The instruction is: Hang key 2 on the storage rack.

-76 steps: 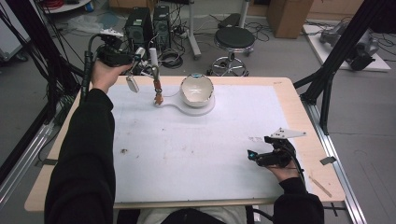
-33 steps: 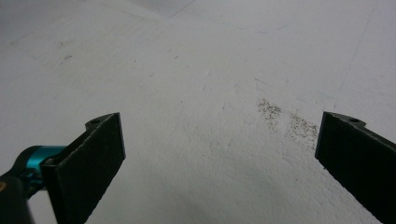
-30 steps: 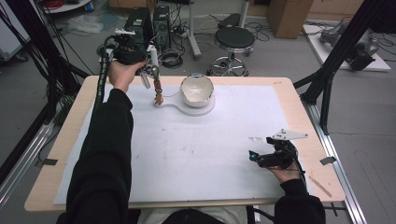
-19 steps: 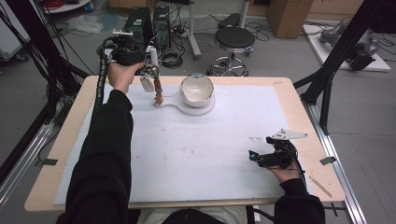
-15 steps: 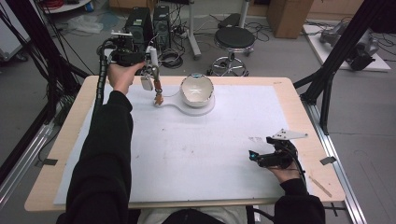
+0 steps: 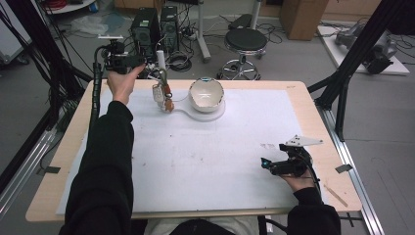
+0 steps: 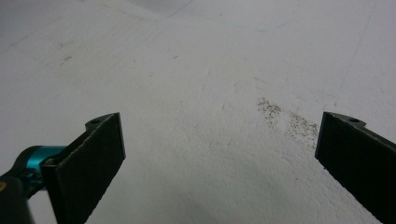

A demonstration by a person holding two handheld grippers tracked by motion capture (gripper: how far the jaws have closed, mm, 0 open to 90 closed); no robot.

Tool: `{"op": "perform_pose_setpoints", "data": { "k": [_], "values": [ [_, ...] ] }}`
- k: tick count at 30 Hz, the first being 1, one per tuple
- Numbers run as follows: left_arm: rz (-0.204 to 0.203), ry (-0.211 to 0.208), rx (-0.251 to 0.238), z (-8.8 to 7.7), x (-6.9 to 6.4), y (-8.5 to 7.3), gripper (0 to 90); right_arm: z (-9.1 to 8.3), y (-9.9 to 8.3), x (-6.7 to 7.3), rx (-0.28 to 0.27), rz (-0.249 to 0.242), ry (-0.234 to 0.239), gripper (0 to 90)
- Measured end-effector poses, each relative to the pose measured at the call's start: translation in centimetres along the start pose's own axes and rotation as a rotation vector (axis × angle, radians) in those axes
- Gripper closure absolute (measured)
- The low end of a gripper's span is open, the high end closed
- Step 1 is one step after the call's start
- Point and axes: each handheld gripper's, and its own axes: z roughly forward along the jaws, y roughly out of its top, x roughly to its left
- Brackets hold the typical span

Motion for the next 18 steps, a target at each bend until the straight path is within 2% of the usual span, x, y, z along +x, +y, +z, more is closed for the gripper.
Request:
{"op": "perform_pose_setpoints", "data": {
  "k": [2,3,4,7,8,10,13,17,18],
  "values": [
    [0.062,0.075,-0.002,-0.3,-0.4,-0.3,16.7,0.0,0.0,0.0,0.000,0.001,0.001,0.6],
    [0.091,0.083,0.010,-0.4,-0.6,-0.4,14.2,0.0,0.0,-0.1,-0.004,-0.002,0.000,0.6],
    [0.105,0.069,0.038,-0.4,-0.5,-0.5,10.9,0.0,0.0,-0.1,-0.001,0.004,-0.001,0.6],
    [0.115,0.083,0.061,-0.5,-0.5,-0.7,1.7,0.0,0.0,0.0,-0.001,0.003,0.000,0.6],
    [0.112,0.102,0.060,-0.7,-0.4,-0.8,1.7,0.1,0.0,0.0,0.003,0.000,-0.001,0.6],
    [0.091,0.106,0.040,-1.3,0.0,-1.2,1.7,0.1,0.0,0.0,0.004,-0.002,-0.004,0.6],
    [0.096,0.114,0.037,-1.8,0.2,-1.5,1.7,0.0,0.0,-0.1,0.003,0.003,-0.005,0.6],
    [0.119,0.105,0.064,-2.7,0.5,-2.1,1.7,0.0,0.0,-0.1,0.003,0.002,-0.005,0.6],
    [0.122,0.078,0.061,-3.1,0.6,-2.4,1.7,0.1,0.0,-0.1,0.003,-0.004,-0.006,0.6]
  ]
}}
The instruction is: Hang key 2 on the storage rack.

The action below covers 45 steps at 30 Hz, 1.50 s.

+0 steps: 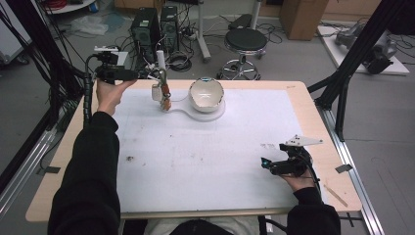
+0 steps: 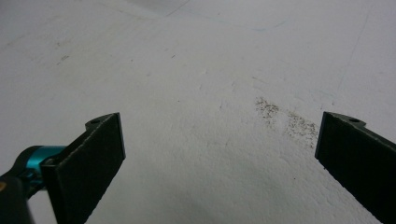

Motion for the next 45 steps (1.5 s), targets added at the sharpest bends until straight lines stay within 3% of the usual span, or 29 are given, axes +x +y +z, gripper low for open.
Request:
{"op": "perform_pose_setpoints", "data": {
  "k": [1,2,4,9,17,20,24,39,45],
  "values": [
    [0.000,0.000,0.000,0.0,0.0,0.0,1.7,0.0,0.0,0.0,0.000,0.000,0.000,0.6],
    [-0.011,-0.053,-0.041,-0.5,0.0,-0.5,1.7,0.0,0.0,0.1,0.000,0.003,0.000,0.6],
    [-0.008,-0.055,-0.056,-1.0,0.0,-0.9,1.7,-0.1,0.0,0.1,-0.001,0.005,0.001,0.6],
    [0.028,-0.028,-0.024,-1.7,0.0,-1.7,1.7,-0.1,0.0,0.1,-0.003,0.004,0.002,0.6],
    [0.091,-0.096,-0.022,-2.8,-2.2,-2.5,1.7,0.0,0.0,0.0,-0.003,0.014,0.004,0.6],
    [0.133,-0.100,0.001,-3.2,-3.2,-2.9,1.7,-0.1,0.0,0.0,-0.003,0.009,0.002,0.6],
    [0.139,-0.124,0.027,-3.4,-3.6,-3.7,1.7,0.0,0.0,0.0,-0.003,0.009,0.001,0.6],
    [0.131,-0.127,0.049,-5.0,-3.4,-7.2,1.7,-0.2,-0.3,0.0,-0.006,0.016,0.000,0.6],
    [0.134,-0.130,0.081,-5.6,-3.1,-8.9,1.7,-0.3,-0.3,0.0,-0.013,0.020,-0.001,0.6]
  ]
}}
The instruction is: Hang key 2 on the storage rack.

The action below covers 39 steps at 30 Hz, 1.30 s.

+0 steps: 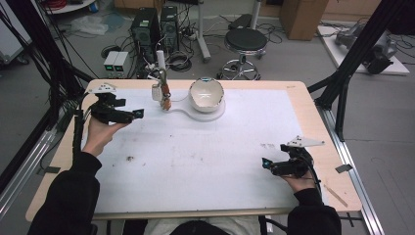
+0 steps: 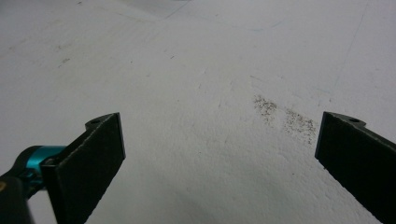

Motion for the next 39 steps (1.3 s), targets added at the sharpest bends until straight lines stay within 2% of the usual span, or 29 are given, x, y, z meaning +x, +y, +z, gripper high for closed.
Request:
{"op": "perform_pose_setpoints", "data": {
  "k": [6,9,13,15,18,19,24,30,31,34,37,39],
  "values": [
    [-0.007,-0.001,0.010,-0.8,-0.2,-1.4,1.7,0.0,-0.1,-0.1,0.003,0.006,-0.004,0.6],
    [-0.014,-0.003,-0.007,-1.4,-0.5,-2.5,1.7,0.0,-0.2,-0.1,0.002,0.007,-0.003,0.6],
    [-0.018,-0.002,-0.004,-1.7,-0.8,-3.4,1.7,0.0,-0.2,-0.1,0.006,0.008,-0.001,0.6],
    [-0.004,0.016,-0.017,-2.2,-1.2,-4.0,1.7,0.0,-0.2,-0.1,0.006,0.009,-0.002,0.6],
    [-0.004,0.022,-0.018,-2.7,-1.5,-4.4,1.7,0.0,-0.2,-0.1,0.002,0.006,-0.004,0.6],
    [0.002,0.024,-0.021,-3.4,-1.8,-4.7,1.7,-0.1,-0.2,-0.2,0.001,0.010,-0.003,0.6],
    [0.017,0.034,-0.009,-4.5,-2.3,-5.4,1.7,0.0,-0.2,-0.2,0.001,0.013,-0.004,0.6],
    [0.016,0.059,-0.001,-6.1,-2.7,-7.7,1.7,-0.1,-0.2,-0.2,-0.007,0.008,-0.004,0.6],
    [0.020,0.075,0.002,-6.5,-2.7,-8.5,1.7,-0.1,-0.2,-0.2,-0.002,0.011,-0.002,0.6],
    [0.026,0.080,0.004,-6.6,-2.6,-9.1,1.7,0.0,-0.2,-0.2,0.001,0.007,-0.003,0.6],
    [0.054,0.091,0.005,-6.8,-2.3,-10.4,1.7,-0.1,-0.2,-0.2,-0.001,0.007,0.002,0.6],
    [0.048,0.090,-0.005,-6.9,-2.1,-11.4,1.7,-0.1,-0.2,-0.1,-0.003,0.011,0.003,0.6]
  ]
}}
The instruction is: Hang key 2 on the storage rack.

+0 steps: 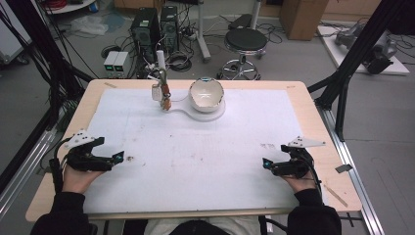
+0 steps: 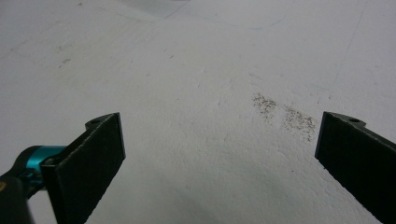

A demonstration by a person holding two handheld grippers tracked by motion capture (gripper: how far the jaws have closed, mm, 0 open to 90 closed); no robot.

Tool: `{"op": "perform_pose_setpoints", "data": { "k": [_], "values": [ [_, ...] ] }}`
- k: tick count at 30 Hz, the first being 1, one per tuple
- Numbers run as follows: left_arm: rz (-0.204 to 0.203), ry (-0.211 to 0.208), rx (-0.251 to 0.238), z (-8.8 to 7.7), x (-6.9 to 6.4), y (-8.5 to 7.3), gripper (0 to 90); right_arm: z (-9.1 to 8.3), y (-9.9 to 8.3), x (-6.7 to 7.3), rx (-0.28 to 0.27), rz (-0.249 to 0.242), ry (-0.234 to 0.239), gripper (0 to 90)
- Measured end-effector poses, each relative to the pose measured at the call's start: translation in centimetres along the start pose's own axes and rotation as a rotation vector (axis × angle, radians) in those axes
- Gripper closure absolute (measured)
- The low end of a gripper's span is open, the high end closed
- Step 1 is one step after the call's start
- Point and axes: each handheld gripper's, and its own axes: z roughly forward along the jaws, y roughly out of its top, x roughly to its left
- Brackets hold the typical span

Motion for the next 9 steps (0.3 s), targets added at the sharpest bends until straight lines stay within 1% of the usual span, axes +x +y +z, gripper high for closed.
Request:
{"op": "perform_pose_setpoints", "data": {
  "k": [1,2,3,4,9],
  "values": [
    [0.000,0.000,0.000,0.00,0.00,0.00,1.7,0.00,0.00,0.00,0.000,0.000,0.000,0.6],
    [0.003,0.011,0.015,-0.13,0.13,-0.43,1.7,0.00,0.00,-0.01,-0.002,-0.006,0.002,0.6],
    [0.003,0.011,0.015,-0.13,0.13,-0.43,1.7,0.00,0.00,-0.01,-0.002,-0.006,0.002,0.6],
    [0.009,0.029,0.022,-0.30,0.16,-0.61,1.7,0.01,0.00,-0.01,-0.002,-0.006,0.001,0.6],
    [0.001,0.036,0.005,-0.52,0.23,-0.66,1.7,-0.09,-0.04,0.07,0.000,-0.008,-0.004,0.6]
  ]
}}
